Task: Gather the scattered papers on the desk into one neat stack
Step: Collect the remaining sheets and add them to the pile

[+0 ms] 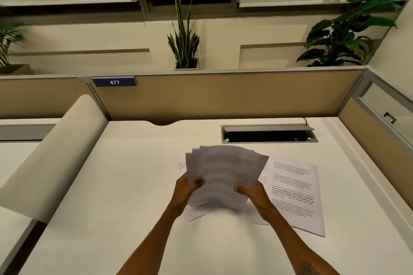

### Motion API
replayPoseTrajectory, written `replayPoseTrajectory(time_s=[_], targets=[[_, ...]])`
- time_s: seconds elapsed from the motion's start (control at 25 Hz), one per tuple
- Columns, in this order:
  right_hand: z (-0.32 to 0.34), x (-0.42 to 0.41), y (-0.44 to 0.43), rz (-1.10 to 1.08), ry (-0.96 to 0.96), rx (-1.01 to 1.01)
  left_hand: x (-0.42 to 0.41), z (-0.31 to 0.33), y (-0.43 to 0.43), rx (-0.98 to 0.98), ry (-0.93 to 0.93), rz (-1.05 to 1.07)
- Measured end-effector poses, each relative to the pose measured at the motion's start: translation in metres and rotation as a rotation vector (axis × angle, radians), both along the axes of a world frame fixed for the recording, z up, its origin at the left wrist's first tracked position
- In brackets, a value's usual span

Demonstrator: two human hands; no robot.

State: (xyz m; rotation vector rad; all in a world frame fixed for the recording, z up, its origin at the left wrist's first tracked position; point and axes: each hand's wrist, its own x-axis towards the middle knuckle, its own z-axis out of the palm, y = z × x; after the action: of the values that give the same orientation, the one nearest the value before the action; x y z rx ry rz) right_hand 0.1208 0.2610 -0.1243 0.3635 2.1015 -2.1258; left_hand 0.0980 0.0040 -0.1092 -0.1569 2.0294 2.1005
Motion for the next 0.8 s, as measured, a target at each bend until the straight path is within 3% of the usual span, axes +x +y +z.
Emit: replayPoseTrajectory(time_s=[0.8], targets=[[0.011, -0.009, -0.01, -0.048, 0.056, 0.02, -0.004, -0.008, 0.012, -0.051, 0.028, -0.057]])
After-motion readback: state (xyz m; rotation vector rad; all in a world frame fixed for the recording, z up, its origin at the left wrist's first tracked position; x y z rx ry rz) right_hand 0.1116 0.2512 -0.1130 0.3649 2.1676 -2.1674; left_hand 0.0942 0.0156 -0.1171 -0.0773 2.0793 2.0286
